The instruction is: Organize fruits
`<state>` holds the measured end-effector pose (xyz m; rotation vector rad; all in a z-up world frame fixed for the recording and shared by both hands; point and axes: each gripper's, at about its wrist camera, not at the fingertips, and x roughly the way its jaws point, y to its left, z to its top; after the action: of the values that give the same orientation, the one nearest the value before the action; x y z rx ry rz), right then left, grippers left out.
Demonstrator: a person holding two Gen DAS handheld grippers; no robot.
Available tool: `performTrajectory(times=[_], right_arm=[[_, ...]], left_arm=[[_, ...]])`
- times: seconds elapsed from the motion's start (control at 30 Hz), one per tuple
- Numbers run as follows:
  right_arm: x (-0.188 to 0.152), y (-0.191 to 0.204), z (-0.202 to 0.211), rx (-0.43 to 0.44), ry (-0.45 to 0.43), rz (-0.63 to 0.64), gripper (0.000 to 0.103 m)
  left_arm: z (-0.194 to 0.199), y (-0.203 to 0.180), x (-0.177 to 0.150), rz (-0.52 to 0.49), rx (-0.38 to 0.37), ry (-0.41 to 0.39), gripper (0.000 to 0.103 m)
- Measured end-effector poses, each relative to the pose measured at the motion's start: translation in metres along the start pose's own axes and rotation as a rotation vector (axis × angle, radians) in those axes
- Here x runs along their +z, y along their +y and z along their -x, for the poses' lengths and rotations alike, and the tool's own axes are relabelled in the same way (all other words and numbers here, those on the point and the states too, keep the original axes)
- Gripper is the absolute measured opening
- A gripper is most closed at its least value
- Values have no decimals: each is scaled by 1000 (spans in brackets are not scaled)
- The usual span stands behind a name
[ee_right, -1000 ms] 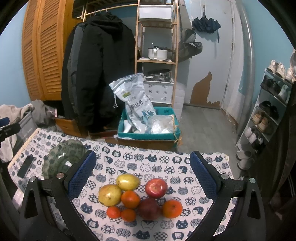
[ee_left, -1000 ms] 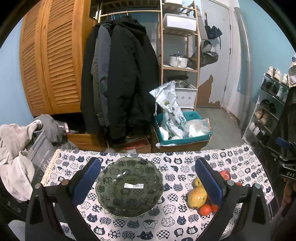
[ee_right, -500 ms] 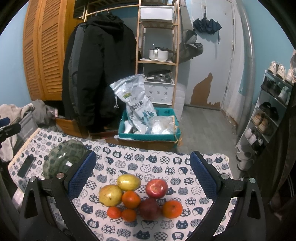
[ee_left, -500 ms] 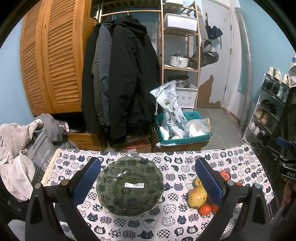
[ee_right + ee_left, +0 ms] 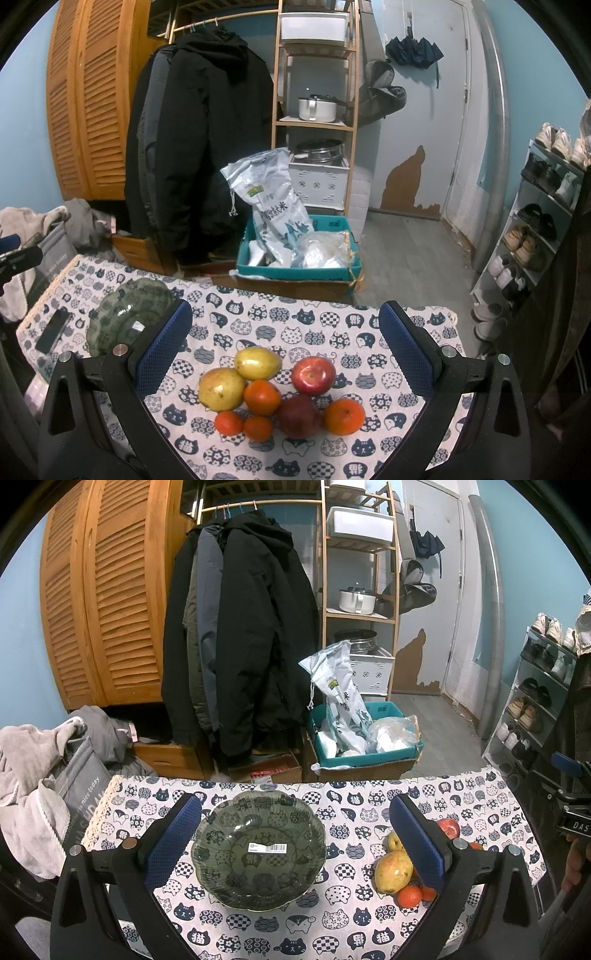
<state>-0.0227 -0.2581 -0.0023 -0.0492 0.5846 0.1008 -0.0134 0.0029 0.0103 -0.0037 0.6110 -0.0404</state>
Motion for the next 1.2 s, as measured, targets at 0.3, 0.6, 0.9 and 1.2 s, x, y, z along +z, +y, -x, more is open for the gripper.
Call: performTrajectory(times=[0.3,0.6,0.9,1.2], right_arm=[[0,0,0,-2,-1,1,100],[0,-1,0,-2,-2,2,100],[0,-2,0,-7,0,1,100],[-5,-30,-22,-50,78,-35,100]], left_arm=[[0,0,0,0,-1,-1,103],[1,0,0,-1,2,-1,103],[1,-2,-3,-6,2,9,103],[-27,-11,-7,-28,-20,90,103]])
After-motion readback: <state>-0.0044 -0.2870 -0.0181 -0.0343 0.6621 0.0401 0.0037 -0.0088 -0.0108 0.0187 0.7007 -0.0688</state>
